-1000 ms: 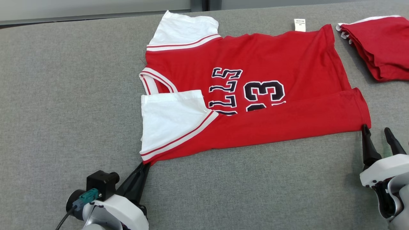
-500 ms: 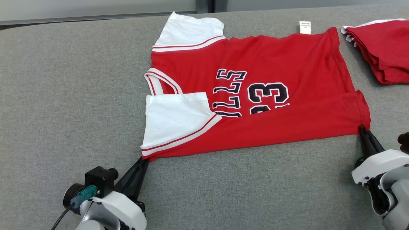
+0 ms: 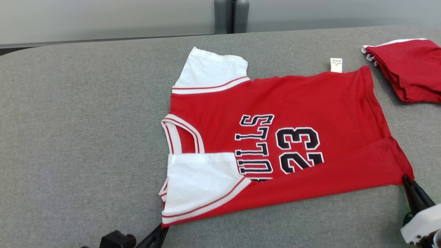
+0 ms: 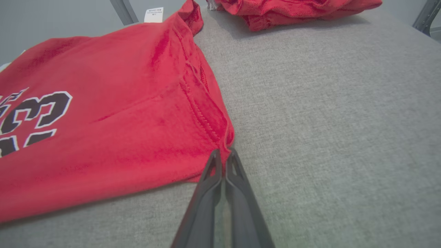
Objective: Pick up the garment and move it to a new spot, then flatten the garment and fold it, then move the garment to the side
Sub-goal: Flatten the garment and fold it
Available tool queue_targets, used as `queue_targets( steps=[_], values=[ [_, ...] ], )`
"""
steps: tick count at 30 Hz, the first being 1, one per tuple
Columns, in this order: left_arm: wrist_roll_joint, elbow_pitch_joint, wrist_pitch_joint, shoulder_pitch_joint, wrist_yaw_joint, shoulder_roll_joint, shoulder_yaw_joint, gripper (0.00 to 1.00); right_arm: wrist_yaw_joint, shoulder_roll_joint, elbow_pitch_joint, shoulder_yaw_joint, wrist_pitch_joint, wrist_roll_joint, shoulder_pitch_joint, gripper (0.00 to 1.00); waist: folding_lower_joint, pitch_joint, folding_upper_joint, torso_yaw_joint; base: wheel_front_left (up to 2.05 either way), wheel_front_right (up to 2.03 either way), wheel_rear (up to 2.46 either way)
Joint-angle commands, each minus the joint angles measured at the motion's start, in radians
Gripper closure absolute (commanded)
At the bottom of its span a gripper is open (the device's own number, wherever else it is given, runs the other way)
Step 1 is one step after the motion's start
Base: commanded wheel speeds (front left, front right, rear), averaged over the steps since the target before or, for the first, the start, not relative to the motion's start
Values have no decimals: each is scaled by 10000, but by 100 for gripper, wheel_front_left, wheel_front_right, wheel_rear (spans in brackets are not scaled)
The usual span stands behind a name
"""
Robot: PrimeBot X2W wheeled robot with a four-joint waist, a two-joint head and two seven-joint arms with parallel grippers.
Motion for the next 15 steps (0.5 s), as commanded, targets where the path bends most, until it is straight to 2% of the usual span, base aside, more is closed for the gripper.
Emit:
queue_targets(
  steps=[1,9,14,15],
  values=[
    [-23,-450,211,449,222,264,-20,100,-27,-283,-151,-3,-77,113,421,100,0,-55,-1,27,0,0,0],
    [-77,-1796,797,1836,879,861,-93,100,-29,-735,-1153,-147,230,306,1836,100,0,-253,-1,64,0,0,0],
    [-362,-2176,1110,2174,934,959,-165,100,-29,-863,-1891,-513,554,283,2489,100,0,-305,-1,7,0,0,0],
    [-380,-2177,1192,2128,885,961,-214,100,-29,-856,-1896,-682,584,213,2557,66,0,-311,-1,-12,0,0,0]
  ],
)
